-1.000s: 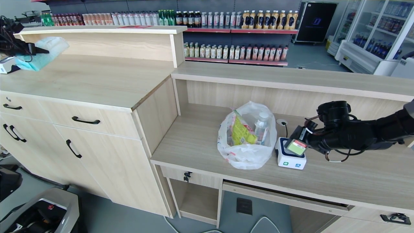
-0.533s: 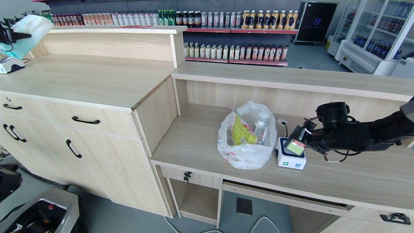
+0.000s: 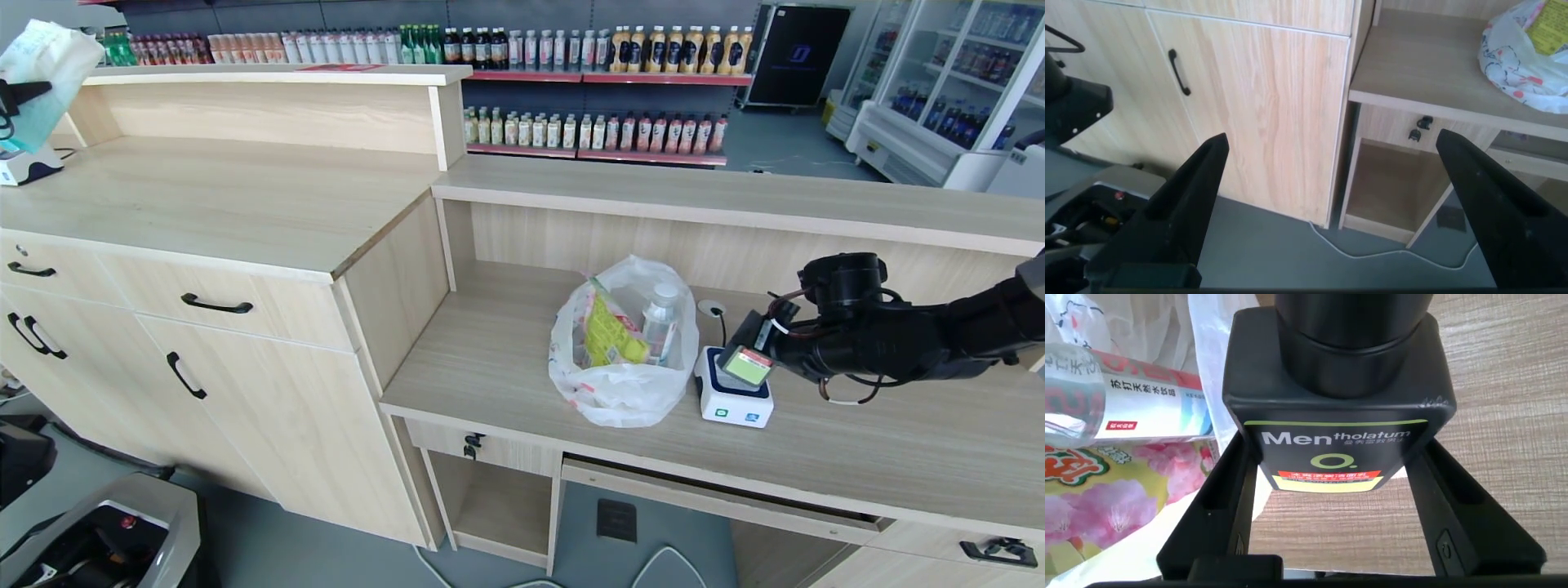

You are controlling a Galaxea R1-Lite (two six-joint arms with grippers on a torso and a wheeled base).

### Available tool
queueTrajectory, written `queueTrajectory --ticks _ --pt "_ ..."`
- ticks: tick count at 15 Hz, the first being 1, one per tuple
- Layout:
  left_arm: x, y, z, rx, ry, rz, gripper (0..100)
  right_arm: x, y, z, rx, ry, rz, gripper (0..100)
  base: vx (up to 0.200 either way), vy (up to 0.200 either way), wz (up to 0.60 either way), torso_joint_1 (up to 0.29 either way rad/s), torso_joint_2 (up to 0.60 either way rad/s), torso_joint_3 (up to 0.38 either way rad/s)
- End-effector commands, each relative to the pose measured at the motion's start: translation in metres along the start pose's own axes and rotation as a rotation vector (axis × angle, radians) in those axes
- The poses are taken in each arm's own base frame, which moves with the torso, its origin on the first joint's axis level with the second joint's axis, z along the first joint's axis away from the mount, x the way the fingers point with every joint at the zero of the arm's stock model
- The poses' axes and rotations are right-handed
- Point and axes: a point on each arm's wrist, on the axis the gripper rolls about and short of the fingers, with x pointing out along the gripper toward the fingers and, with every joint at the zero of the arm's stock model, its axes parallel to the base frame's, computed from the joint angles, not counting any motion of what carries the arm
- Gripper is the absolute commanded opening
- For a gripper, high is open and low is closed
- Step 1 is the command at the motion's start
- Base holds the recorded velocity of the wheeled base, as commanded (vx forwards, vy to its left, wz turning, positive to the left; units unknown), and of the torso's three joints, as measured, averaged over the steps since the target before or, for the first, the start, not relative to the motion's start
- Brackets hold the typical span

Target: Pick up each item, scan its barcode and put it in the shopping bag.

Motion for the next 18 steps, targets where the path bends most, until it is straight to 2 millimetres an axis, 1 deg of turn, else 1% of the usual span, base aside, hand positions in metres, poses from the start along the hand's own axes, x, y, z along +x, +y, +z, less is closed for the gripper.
queueTrajectory --ticks 1,2,3,4,5,6,8,9,10,11,12,13,15,18 --pt "0.0 0.0 0.0 0.0 0.0 0.001 100 -0.026 0.01 0.013 -0.055 -0.058 0.031 0 0.0 0.0 0.0 0.0 0.0 0.0" --pt "0.0 0.0 0.0 0.0 0.0 0.001 100 -0.069 0.016 0.025 -0.208 -0.14 0.058 0 0.0 0.0 0.0 0.0 0.0 0.0" --pt "0.0 0.0 0.0 0.0 0.0 0.001 100 -0.069 0.016 0.025 -0.208 -0.14 0.058 0 0.0 0.0 0.0 0.0 0.0 0.0" --pt "0.0 0.0 0.0 0.0 0.0 0.001 100 -0.107 0.008 0.041 -0.388 -0.241 0.013 0 0.0 0.0 0.0 0.0 0.0 0.0" --pt "0.0 0.0 0.0 0.0 0.0 0.001 100 -0.108 0.0 0.047 -0.441 -0.283 -0.043 0 0.0 0.0 0.0 0.0 0.0 0.0" --pt "0.0 0.0 0.0 0.0 0.0 0.001 100 -0.105 -0.008 0.053 -0.472 -0.329 -0.106 0 0.0 0.0 0.0 0.0 0.0 0.0" --pt "0.0 0.0 0.0 0.0 0.0 0.001 100 -0.096 -0.018 0.06 -0.5 -0.372 -0.151 0 0.0 0.0 0.0 0.0 0.0 0.0" --pt "0.0 0.0 0.0 0.0 0.0 0.001 100 -0.095 -0.019 0.064 -0.501 -0.403 -0.151 0 0.0 0.0 0.0 0.0 0.0 0.0" --pt "0.0 0.0 0.0 0.0 0.0 0.001 100 -0.094 -0.02 0.067 -0.497 -0.445 -0.148 0 0.0 0.0 0.6 0.002 0.0 0.002" --pt "0.0 0.0 0.0 0.0 0.0 0.001 100 -0.094 -0.02 0.067 -0.497 -0.445 -0.148 0 0.0 0.0 0.6 0.002 0.0 -0.002" --pt "0.0 0.0 0.0 0.0 0.0 0.001 100 -0.087 -0.022 0.071 -0.497 -0.499 -0.149 0 0.0 0.0 0.6 0.002 0.0 0.002" --pt "0.0 0.0 0.0 0.0 0.0 0.001 100 -0.083 -0.024 0.07 -0.495 -0.498 -0.152 0 0.0 0.0 0.6 0.007 0.0 0.002" --pt "0.0 0.0 0.0 0.0 0.0 0.001 100 -0.08 -0.027 0.07 -0.492 -0.497 -0.158 0 0.0 0.0 0.0 0.0 0.0 0.0" --pt "0.0 0.0 0.0 0.0 0.0 0.001 100 -0.062 -0.04 0.067 -0.481 -0.457 -0.184 0 0.0 0.0 0.0 0.0 0.0 0.0"
